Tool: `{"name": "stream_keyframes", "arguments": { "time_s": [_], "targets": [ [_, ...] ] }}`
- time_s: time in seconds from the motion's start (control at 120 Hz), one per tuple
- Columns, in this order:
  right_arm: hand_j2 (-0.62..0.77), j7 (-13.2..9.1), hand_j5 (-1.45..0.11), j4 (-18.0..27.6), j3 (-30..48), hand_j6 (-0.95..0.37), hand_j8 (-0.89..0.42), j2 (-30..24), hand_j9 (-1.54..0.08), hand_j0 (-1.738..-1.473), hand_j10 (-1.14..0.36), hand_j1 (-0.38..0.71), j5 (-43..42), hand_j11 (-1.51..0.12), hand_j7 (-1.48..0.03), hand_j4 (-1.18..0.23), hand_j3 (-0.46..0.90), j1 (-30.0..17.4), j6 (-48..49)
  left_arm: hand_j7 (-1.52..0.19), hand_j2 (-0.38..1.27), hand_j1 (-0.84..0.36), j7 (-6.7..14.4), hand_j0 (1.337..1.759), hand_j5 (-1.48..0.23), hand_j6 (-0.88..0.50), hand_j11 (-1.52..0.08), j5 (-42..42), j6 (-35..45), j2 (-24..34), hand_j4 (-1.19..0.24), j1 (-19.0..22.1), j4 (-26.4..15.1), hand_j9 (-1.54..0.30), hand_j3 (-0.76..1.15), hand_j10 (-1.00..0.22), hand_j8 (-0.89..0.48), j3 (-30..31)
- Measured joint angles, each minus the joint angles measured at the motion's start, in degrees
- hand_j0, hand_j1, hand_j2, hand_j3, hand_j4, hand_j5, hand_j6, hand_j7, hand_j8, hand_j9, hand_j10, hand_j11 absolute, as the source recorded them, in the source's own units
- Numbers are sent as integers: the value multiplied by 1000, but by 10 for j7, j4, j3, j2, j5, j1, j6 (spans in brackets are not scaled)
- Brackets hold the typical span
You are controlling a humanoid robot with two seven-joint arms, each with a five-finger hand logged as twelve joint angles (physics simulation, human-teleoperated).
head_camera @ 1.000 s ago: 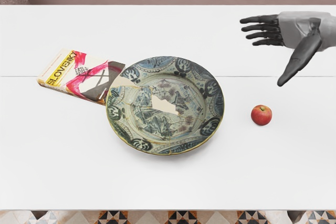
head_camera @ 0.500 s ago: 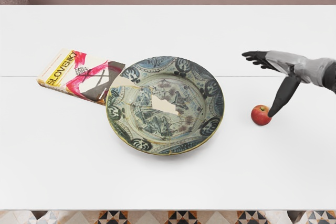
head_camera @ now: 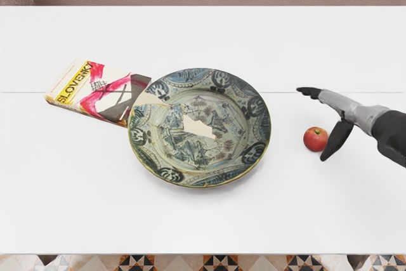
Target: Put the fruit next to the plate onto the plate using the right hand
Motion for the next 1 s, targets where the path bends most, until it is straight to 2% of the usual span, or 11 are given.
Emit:
{"name": "stream_keyframes", "arguments": {
  "time_s": [0.092, 0.192, 0.317, 1.0],
  "targets": [
    [-17, -3, -139, 0, -6, -115, -113, 1, -138, -1658, -111, -225, -5, -138, -138, -112, 0, -2, -8, -304, 47, 69, 0, 1658, -304, -234, -304, 0, 0, 0, -234, 0, 0, -304, 0, -234, -234, 0],
    [-24, -26, -186, -1, -8, -151, -149, 7, -185, -1658, -147, -182, -7, -185, -185, -148, 0, -4, -15, -304, 47, 69, 0, 1658, -304, -234, -304, 0, 0, 0, -234, 0, 0, -304, 0, -234, -234, 0],
    [-30, -38, -226, -4, -12, -182, -180, 17, -225, -1658, -178, -145, -13, -225, -225, -179, 0, -5, -29, -304, 47, 69, 0, 1658, -304, -234, -304, 0, 0, 0, -234, 0, 0, -304, 0, -234, -234, 0],
    [-60, -51, -425, -12, -87, -333, -332, 48, -425, -1658, -331, 39, -60, -425, -424, -331, 0, -11, -161, -304, 47, 69, 0, 1658, -304, -234, -304, 0, 0, 0, -234, 0, 0, -304, 0, -234, -234, 0]
  ]
}}
